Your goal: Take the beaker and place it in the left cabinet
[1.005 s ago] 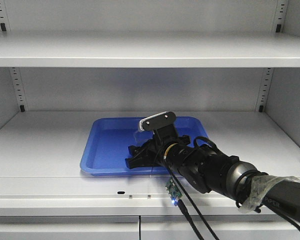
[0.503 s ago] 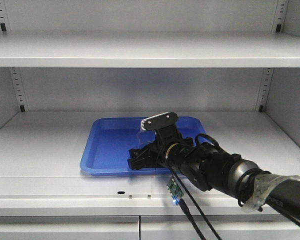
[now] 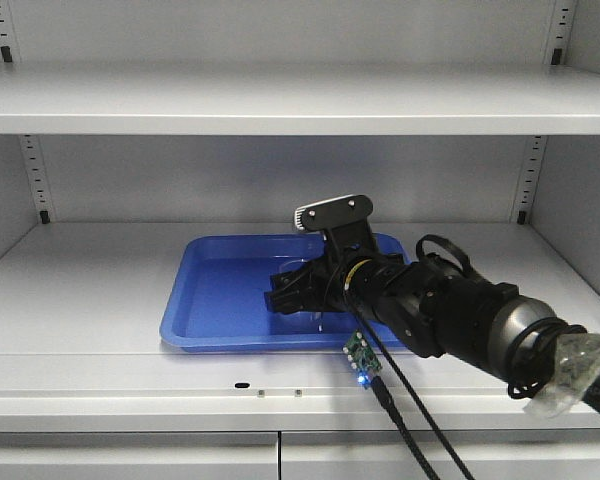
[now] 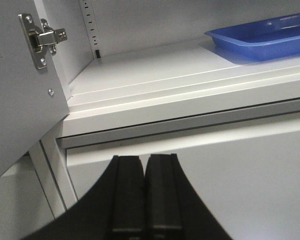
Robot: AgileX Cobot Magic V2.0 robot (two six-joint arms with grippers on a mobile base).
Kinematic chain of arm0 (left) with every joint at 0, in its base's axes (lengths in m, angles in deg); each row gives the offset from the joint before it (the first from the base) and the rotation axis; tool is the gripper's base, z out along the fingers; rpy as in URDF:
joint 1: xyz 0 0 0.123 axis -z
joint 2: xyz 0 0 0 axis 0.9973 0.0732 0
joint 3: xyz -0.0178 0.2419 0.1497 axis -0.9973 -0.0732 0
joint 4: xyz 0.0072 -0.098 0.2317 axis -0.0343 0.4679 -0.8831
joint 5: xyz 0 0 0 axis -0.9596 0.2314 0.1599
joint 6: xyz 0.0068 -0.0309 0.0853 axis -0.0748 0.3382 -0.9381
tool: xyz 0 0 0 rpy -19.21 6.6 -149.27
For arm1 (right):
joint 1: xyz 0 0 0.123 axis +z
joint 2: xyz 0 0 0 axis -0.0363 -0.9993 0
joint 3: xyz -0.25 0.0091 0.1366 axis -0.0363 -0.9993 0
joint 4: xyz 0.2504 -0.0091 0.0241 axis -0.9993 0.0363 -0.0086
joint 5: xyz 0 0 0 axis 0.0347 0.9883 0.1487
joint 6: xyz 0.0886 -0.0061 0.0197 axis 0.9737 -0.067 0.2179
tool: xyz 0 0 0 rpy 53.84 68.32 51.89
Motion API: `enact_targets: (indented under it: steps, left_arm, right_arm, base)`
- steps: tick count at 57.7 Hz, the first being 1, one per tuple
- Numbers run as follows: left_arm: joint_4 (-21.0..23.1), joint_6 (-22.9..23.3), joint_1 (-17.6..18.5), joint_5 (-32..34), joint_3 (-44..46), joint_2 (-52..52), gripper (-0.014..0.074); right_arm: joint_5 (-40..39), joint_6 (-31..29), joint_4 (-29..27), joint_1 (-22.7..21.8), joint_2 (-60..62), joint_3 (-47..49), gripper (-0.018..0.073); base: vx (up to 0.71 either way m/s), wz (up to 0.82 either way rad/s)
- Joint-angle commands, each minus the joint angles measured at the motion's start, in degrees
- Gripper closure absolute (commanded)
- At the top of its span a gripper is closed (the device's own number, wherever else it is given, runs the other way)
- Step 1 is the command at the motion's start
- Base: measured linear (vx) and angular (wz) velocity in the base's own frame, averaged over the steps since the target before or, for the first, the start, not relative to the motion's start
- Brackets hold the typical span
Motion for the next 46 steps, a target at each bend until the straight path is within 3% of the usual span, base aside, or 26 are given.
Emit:
enact_targets:
  steps: [1,17,46]
  left_arm:
    - [0.27,0.14,0.14,4.71,1.03,-0.56,0.0603]
    - [0.27,0.14,0.14,4.71,1.03,-0.56,0.0603]
    - [0.27,0.14,0.14,4.71,1.03,-0.56,0.0603]
  right_arm:
    - [-3.65,-0.19,-1.5,-0.19,4.71,2.01,-0.0033]
    - [-1.73,-0.19,-5.97,-0.19,6.3,2.01,-0.0033]
    - [0.27,-0.37,-6.07,-0.19,7.31,2.01,-0.0033]
  base:
    - [0.0,0.0]
    - [0.0,0.0]
    - [0.0,0.0]
